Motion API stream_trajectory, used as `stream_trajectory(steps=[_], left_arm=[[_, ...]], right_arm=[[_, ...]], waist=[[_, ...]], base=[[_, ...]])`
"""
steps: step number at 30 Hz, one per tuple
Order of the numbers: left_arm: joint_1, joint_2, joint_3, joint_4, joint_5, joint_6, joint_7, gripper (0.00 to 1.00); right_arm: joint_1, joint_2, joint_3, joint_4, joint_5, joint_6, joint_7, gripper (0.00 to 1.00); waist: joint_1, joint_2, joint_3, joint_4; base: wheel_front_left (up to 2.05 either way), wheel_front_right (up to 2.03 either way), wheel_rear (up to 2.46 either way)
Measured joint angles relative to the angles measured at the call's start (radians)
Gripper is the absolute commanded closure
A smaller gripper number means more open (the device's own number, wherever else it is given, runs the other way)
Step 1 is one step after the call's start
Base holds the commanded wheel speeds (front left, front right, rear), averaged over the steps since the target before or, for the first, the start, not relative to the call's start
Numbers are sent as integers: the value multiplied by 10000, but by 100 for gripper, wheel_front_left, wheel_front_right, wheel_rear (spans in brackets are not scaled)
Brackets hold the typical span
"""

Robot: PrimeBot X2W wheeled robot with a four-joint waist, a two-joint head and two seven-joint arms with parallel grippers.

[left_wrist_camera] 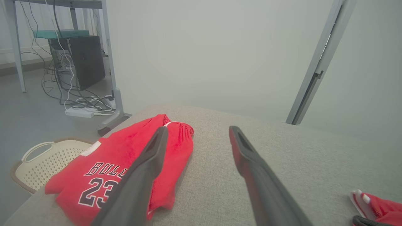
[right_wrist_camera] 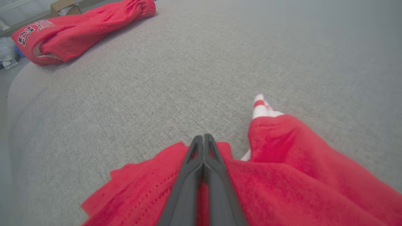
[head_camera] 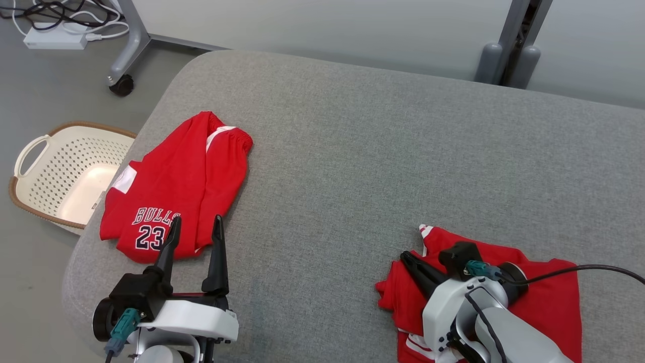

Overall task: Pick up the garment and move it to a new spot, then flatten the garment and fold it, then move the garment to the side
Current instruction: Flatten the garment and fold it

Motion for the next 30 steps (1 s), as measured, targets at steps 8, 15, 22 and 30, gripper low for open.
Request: stream_trajectory(steps=[8, 15, 22, 30], left_arm=[[74, 0, 169, 73, 153, -25, 0, 0], [546, 10, 430, 10, 291, -102, 0, 0], [658, -6, 500, -209, 291, -105, 0, 0], [851, -2, 545, -343, 301, -67, 2, 0]], right_arm=[[253, -303, -656, -1195, -276, 0, 2, 100], [1042, -846, -2366, -3070, -600, 0, 2, 100], [2146, -1241, -5085, -5352, -1601, 0, 0, 100], [3801, -959, -6706, -7800, -2984, 0, 2, 100]], waist=[[0, 0, -391, -239], [0, 0, -1245, -797], [0, 0, -1769, -1545], [0, 0, -2067, -2340]], base=[[0, 0, 0], [0, 0, 0], [0, 0, 0], [0, 0, 0]])
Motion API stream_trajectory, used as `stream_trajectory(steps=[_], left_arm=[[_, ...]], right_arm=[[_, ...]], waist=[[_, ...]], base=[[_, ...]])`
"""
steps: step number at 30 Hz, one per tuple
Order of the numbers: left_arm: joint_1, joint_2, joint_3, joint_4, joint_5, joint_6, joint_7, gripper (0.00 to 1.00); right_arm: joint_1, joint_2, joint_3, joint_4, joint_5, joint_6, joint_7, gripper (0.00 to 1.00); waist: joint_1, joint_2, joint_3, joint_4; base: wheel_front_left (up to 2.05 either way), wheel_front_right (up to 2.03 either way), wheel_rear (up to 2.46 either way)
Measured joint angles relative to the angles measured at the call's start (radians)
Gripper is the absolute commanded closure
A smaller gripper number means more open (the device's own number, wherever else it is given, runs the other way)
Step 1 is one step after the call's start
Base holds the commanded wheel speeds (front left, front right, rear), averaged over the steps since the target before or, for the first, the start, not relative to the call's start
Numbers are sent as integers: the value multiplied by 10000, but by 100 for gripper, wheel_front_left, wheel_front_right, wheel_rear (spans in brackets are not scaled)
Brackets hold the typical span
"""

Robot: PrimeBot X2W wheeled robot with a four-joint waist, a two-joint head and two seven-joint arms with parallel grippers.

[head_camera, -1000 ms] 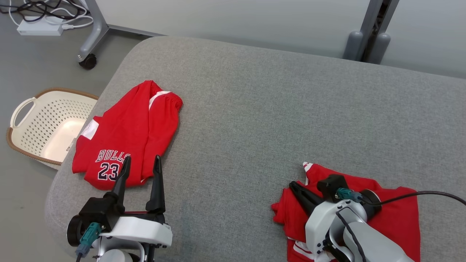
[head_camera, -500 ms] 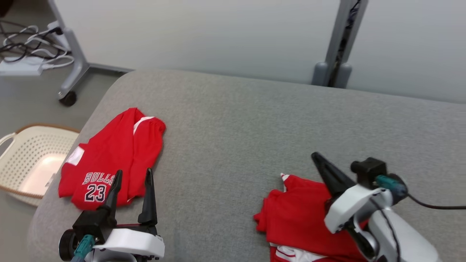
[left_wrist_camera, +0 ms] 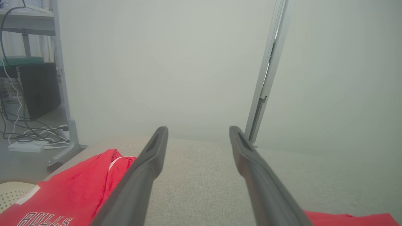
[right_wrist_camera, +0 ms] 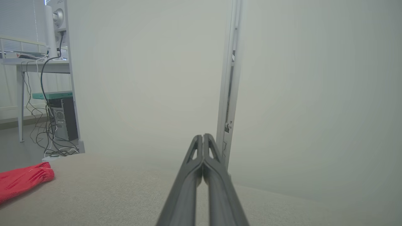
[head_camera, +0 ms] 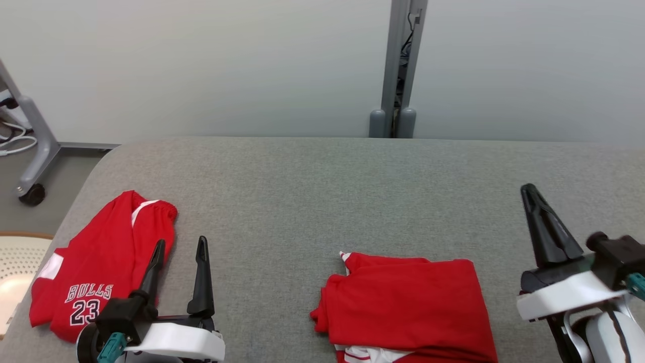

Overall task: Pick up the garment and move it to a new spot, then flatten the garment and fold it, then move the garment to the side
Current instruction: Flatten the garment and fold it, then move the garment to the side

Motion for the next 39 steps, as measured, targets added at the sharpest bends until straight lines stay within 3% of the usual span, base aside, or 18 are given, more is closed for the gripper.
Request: stream_trajectory(steps=[7, 15, 16, 17, 18, 39], left_arm=[[373, 0, -61, -173, 15, 128, -2, 0], [640, 0, -320, -151, 244, 249, -2, 0], [678, 0, -311, -161, 244, 259, -2, 0], [678, 0, -311, -161, 244, 259, -2, 0], [752, 2, -309, -161, 249, 268, -2, 0], [791, 0, -21, -148, 426, 134, -2, 0]], right_arm=[[1224, 384, -732, -1014, -276, 0, -2, 100], [2173, 792, -1108, -974, -182, 0, -2, 100], [2218, 807, -1076, -905, -201, 0, -2, 27], [2218, 807, -1076, -905, -201, 0, -2, 27], [2243, 809, -1066, -865, -242, 0, -2, 0], [2263, 876, -807, -19, 98, 0, 0, 0]], waist=[[0, 0, -109, -379], [0, 0, -221, -502], [0, 0, -225, -522], [0, 0, -225, -522], [0, 0, -227, -542], [0, 0, -113, -324]], base=[[0, 0, 0], [0, 0, 0], [0, 0, 0], [0, 0, 0], [0, 0, 0], [0, 0, 0]])
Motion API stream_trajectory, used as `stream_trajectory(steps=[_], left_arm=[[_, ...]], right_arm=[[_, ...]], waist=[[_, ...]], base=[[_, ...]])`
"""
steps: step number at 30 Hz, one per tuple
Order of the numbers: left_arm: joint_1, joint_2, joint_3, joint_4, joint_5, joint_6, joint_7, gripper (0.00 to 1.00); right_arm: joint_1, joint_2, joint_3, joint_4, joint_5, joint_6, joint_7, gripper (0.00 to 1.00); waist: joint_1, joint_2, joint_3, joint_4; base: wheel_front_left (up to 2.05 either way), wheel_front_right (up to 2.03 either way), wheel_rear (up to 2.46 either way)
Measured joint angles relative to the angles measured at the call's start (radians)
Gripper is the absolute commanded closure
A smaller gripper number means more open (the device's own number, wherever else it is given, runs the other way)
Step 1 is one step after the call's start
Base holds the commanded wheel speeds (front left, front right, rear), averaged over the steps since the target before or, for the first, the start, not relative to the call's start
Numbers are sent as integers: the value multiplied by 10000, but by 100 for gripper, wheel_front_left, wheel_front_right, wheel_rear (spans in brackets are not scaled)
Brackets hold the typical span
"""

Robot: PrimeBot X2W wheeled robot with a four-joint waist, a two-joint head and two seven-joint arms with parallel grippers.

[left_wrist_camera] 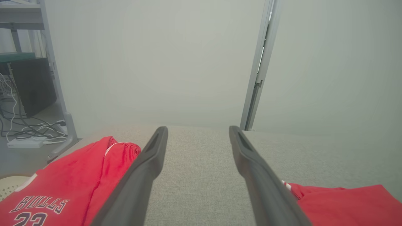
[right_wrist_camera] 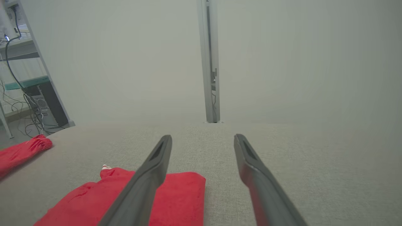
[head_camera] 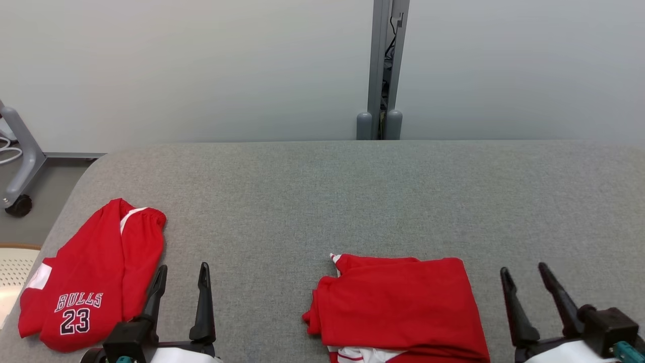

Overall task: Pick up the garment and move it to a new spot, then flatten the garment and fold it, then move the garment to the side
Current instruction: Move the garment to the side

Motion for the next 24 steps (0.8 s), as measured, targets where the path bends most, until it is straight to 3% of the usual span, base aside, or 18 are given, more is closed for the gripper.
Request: stream_trajectory(steps=[9, 18, 24], left_arm=[[-26, 0, -63, 151, 96, -184, 0, 0], [-267, -2, -159, 293, 247, -384, 2, 0], [-500, -4, -163, 328, 357, -460, 0, 0]], right_arm=[[-877, -669, 1402, 2497, 1200, 0, 272, 0], [-2009, -888, 2485, 4128, 3037, 0, 817, 0], [-2589, -1022, 3095, 5156, 3561, 0, 1001, 0]], waist=[[0, 0, 443, 24], [0, 0, 866, 316], [0, 0, 1138, 624]], base=[[0, 0, 0], [0, 0, 0], [0, 0, 0]])
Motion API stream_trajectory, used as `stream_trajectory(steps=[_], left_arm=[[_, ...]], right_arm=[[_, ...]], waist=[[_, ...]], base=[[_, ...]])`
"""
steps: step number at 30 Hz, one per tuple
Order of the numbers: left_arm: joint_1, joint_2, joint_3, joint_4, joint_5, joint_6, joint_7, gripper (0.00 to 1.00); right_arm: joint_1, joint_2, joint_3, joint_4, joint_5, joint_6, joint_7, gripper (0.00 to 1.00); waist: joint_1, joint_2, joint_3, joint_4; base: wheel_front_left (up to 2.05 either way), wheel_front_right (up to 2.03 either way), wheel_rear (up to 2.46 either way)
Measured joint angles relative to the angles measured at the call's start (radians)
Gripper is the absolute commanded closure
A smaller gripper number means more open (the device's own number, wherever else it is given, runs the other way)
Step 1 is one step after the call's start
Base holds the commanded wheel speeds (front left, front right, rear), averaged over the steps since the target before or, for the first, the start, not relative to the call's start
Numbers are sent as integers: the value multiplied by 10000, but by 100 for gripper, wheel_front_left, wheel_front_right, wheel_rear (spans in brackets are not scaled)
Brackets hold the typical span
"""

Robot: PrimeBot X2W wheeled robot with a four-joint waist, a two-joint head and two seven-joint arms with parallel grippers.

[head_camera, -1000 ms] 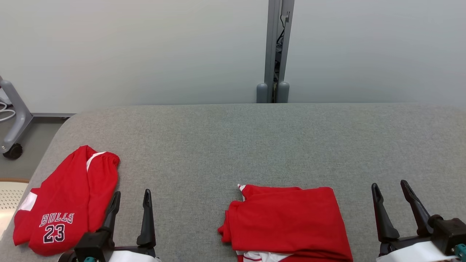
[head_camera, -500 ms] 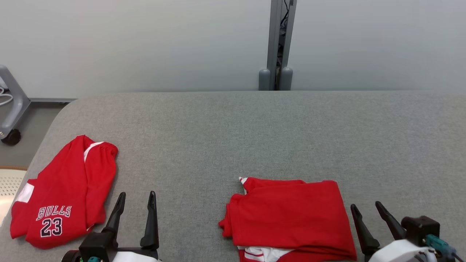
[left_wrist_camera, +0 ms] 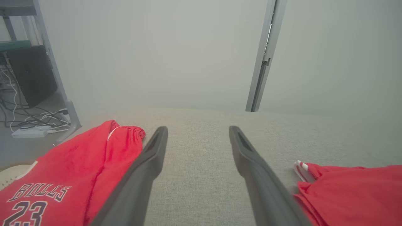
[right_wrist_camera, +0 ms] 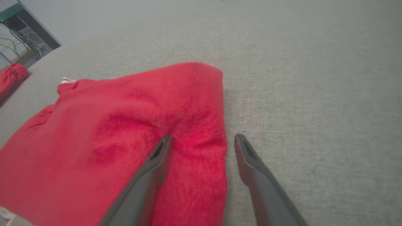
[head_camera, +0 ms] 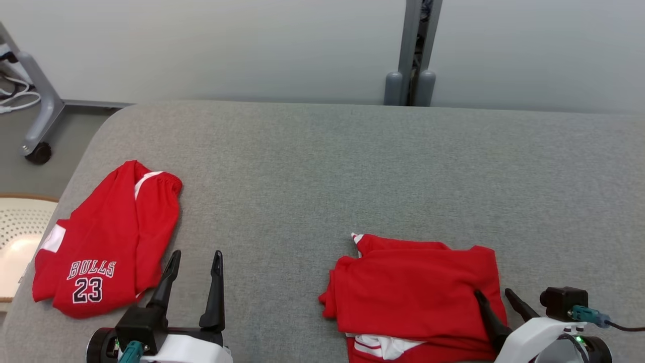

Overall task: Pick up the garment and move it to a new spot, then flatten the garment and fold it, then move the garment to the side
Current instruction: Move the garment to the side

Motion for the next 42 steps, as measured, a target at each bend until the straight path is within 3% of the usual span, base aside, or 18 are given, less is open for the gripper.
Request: stream_trajectory(steps=[10, 11, 12, 14, 26, 42], left_arm=[[-125, 4, 4, 10, 33, -42, 2, 0], [-126, 6, 10, 8, 33, -42, 0, 0], [-130, 6, 13, 8, 33, -42, 0, 0], [-141, 4, 8, 8, 31, -40, 0, 0], [-325, 10, -244, -142, 205, -29, 0, 0], [-1857, 4, -1499, -150, 159, -130, 0, 0]], right_arm=[[-679, -100, 1379, 569, 1425, -2, 73, 0], [-703, -146, 1511, 569, 1534, -2, 52, 10], [-745, -199, 1634, 571, 1626, -2, 35, 55], [-850, -267, 1900, 575, 1806, -2, -38, 100], [-1697, -949, 3221, 790, 2050, 2, -453, 100], [-4666, -3124, 4558, 1168, 1302, 4, -328, 100]], waist=[[0, 0, 320, 377], [0, 0, 335, 378], [0, 0, 350, 375], [0, 0, 374, 356], [0, 0, 634, -117], [0, 0, 2514, -1719]], base=[[0, 0, 0], [0, 0, 0], [0, 0, 0], [0, 0, 0], [0, 0, 0], [0, 0, 0]])
